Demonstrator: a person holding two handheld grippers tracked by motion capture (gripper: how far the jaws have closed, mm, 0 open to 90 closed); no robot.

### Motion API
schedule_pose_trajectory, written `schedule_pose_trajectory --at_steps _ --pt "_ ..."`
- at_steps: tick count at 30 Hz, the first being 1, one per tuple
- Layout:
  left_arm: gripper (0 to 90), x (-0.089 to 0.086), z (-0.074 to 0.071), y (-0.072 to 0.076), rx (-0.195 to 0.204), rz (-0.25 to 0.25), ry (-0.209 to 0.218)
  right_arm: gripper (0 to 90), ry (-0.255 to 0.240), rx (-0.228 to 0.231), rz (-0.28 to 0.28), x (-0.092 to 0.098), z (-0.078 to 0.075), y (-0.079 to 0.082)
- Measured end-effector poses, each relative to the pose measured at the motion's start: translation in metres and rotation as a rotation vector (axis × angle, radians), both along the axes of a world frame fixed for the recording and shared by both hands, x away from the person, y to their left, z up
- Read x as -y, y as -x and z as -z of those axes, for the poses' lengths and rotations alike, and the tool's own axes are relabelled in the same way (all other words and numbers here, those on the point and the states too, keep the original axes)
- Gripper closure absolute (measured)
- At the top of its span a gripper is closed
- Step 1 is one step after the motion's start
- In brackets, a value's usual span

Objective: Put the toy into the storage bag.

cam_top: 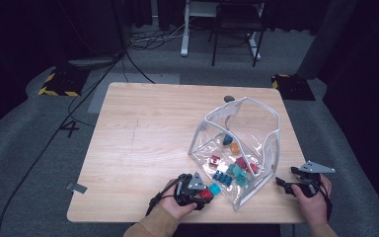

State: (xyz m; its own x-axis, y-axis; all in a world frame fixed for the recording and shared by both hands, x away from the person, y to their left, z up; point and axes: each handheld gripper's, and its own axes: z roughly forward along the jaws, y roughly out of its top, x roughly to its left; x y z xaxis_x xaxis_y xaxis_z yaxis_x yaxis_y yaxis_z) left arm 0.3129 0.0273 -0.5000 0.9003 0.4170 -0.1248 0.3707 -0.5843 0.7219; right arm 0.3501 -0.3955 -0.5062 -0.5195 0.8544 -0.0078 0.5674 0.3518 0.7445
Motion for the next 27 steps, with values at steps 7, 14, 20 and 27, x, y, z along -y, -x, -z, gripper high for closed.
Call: schedule_pose_trajectory --at_steps 7,14,20,27 --pt "58.9 -0.007 -0.012 0.0 0.011 0.005 0.024 16.3 0.0 0.001 0.0 0.0 0.0 0.0" --pt "59.0 -0.014 -0.03 -0.001 0.029 0.011 0.038 16.3 0.0 0.001 0.0 0.0 0.0 0.0" --pt "59.0 -0.017 -0.047 -0.001 0.045 0.019 0.04 16.3 0.0 0.0 0.0 0.0 0.0 0.0" --pt "59.0 -0.021 -0.064 -0.003 0.053 0.022 0.054 16.3 0.0 0.0 0.0 0.0 0.0 0.0"
